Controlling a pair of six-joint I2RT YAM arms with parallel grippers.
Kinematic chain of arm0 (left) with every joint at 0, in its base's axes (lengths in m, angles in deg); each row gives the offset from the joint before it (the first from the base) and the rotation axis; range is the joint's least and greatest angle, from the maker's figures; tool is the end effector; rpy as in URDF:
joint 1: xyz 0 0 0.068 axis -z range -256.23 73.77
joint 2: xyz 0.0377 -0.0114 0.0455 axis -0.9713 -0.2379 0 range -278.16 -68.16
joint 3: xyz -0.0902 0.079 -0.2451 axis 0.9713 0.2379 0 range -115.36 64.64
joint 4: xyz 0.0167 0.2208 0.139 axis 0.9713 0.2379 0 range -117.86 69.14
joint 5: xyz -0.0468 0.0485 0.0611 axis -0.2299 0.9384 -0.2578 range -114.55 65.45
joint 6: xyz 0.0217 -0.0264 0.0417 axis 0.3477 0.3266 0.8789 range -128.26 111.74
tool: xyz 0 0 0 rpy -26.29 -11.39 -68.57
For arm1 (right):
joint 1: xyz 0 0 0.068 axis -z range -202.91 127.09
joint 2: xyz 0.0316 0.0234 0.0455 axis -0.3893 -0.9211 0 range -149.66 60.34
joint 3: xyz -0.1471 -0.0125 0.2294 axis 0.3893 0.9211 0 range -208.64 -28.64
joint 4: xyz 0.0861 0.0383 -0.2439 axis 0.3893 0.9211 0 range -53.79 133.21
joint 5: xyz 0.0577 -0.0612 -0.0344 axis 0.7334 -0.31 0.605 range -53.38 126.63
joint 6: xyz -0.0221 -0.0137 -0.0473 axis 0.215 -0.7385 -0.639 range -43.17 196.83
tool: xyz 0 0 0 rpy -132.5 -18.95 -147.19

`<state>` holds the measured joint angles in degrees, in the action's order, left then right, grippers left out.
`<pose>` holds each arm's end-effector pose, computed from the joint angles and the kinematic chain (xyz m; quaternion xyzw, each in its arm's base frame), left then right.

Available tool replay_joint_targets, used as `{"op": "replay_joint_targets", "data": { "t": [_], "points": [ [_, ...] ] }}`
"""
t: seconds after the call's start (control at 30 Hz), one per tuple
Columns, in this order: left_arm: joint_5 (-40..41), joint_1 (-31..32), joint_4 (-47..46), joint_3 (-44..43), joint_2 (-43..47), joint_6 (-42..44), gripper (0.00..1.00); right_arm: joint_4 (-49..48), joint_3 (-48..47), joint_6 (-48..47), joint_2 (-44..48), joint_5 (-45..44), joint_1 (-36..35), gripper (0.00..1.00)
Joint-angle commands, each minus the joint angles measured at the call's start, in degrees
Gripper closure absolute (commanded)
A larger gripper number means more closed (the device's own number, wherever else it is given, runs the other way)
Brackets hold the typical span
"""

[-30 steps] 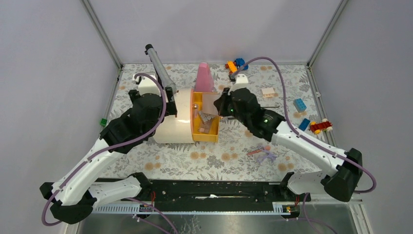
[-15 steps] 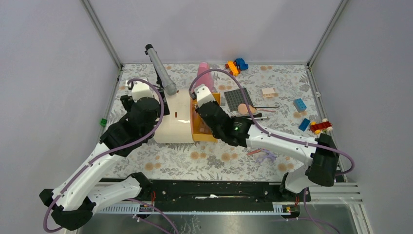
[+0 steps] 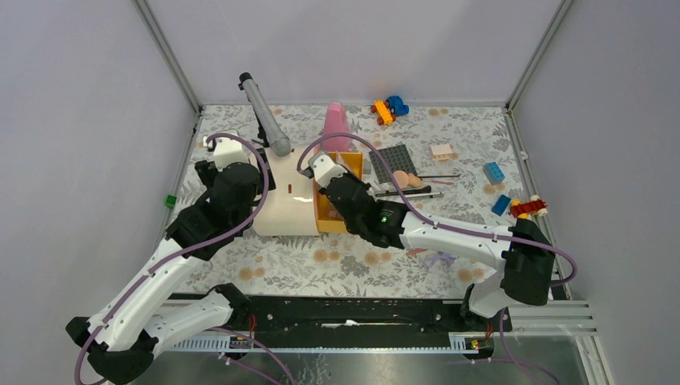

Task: Organize the makeup
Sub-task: Place the makeup tool in the drawer.

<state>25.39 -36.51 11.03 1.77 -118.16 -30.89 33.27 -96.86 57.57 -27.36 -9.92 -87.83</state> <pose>0.1426 -0.0832 0.3863 -0.1068 0.7936 0.0577 0.5963 0.1738 0.3103 0.3240 -0.3182 0.7047 -0.0788 0.6292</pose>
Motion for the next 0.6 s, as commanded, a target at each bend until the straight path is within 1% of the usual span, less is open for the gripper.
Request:
{"op": "replay_joint_targets", "data": {
  "t": [0.0, 0.03, 0.17, 0.3, 0.47, 0.57],
  "points": [
    [0.14, -0.62, -3.08, 0.11, 1.13, 0.66, 0.09, -3.40, 0.83, -3.80, -0.53, -1.78, -0.66, 0.88],
    [-0.07, -0.66, -3.21, 0.19, 1.13, 0.72, 0.09, -3.27, 1.17, -3.47, -0.14, -0.87, -0.64, 0.83],
    [-0.68, -0.94, -3.48, 0.28, 1.04, 0.66, 0.09, -2.07, 1.70, -1.35, 1.27, 4.24, -0.65, 0.70],
    [-1.01, -1.10, -3.32, 0.22, 1.06, 0.67, 0.09, -1.70, 1.54, -0.37, 0.79, 4.92, -0.64, 0.56],
    [-1.06, -1.14, -3.04, 0.23, 1.38, 0.66, 0.08, -1.89, 2.01, 2.34, 1.97, 7.12, -0.64, 0.44],
    [-1.48, -1.14, -2.91, 0.11, 1.27, 0.51, 0.08, -1.54, 2.32, 4.27, 4.21, 8.83, -0.65, 0.36]
  ]
}}
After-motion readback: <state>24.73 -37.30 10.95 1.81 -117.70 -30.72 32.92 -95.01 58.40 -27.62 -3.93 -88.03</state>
